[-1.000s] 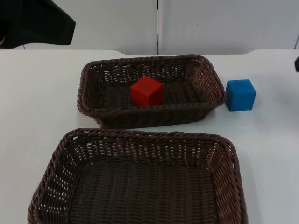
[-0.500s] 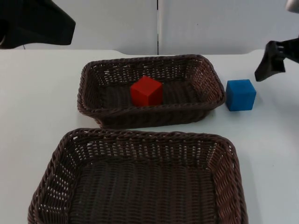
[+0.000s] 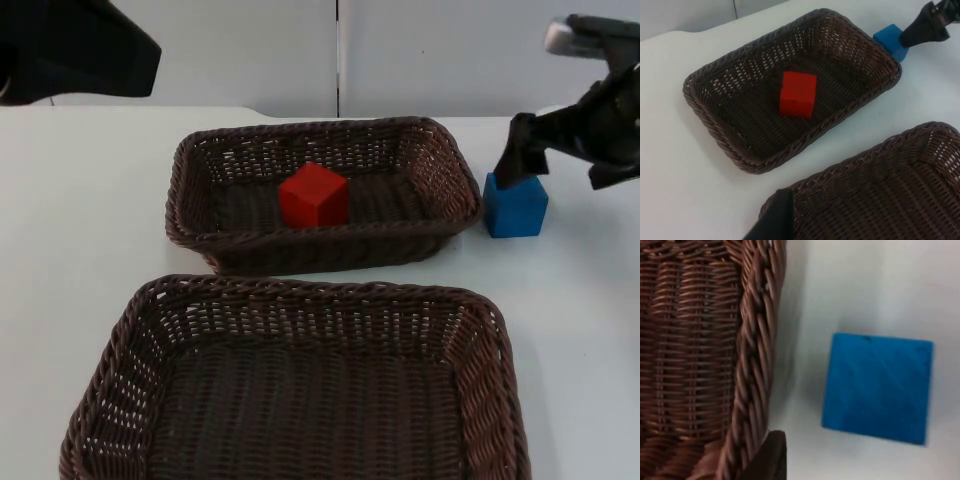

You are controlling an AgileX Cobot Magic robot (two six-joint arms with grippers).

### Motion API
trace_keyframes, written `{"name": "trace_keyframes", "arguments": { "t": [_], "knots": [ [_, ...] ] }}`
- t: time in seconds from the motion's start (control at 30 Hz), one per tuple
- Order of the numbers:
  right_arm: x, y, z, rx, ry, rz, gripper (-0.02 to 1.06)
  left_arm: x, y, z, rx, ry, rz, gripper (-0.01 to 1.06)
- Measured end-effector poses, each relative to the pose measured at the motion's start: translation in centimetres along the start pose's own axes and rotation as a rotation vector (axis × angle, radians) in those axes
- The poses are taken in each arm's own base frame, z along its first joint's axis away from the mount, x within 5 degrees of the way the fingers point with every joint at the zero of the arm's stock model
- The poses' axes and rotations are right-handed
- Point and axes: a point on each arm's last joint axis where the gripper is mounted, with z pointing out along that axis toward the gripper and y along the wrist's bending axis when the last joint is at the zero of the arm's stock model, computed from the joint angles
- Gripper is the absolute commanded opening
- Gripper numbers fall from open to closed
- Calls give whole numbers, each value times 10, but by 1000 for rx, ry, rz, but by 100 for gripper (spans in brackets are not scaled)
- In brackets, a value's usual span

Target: Pick up one cube with the left hand and place it into the upper basket. Pick up one cube with the right hand and place it into the lower basket.

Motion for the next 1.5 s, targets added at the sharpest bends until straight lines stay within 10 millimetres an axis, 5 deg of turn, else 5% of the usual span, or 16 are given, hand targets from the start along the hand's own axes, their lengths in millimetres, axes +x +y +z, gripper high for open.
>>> {"name": "trace_keyframes", "arguments": {
  "t": [0.63, 1.1, 1.2, 1.27, 1.33, 1.4, 1.43, 1.47, 1.5],
  "knots": [
    [7, -10, 39, 62, -53, -22, 105, 0, 0, 0, -2, 0, 3, 105],
    [11, -13, 48, 74, -62, -20, 104, 0, 0, 0, -2, 0, 3, 105],
    [10, -13, 48, 75, -64, -20, 95, 0, 0, 0, -2, 0, 3, 105],
    [10, -13, 48, 75, -64, -20, 80, 0, 0, 0, -2, 0, 3, 105],
    [10, -13, 48, 75, -64, -20, 46, 0, 0, 0, -2, 0, 3, 105],
    [10, -13, 48, 76, -66, -20, 38, 0, 0, 0, -2, 0, 3, 105],
    [10, -13, 47, 77, -68, -20, 13, 0, 0, 0, -2, 0, 3, 105],
    [10, -13, 47, 77, -68, -20, -1, 0, 0, 0, -2, 0, 3, 105],
    [10, -13, 47, 77, -68, -20, 0, 0, 0, 0, -2, 0, 3, 105]
  ]
}}
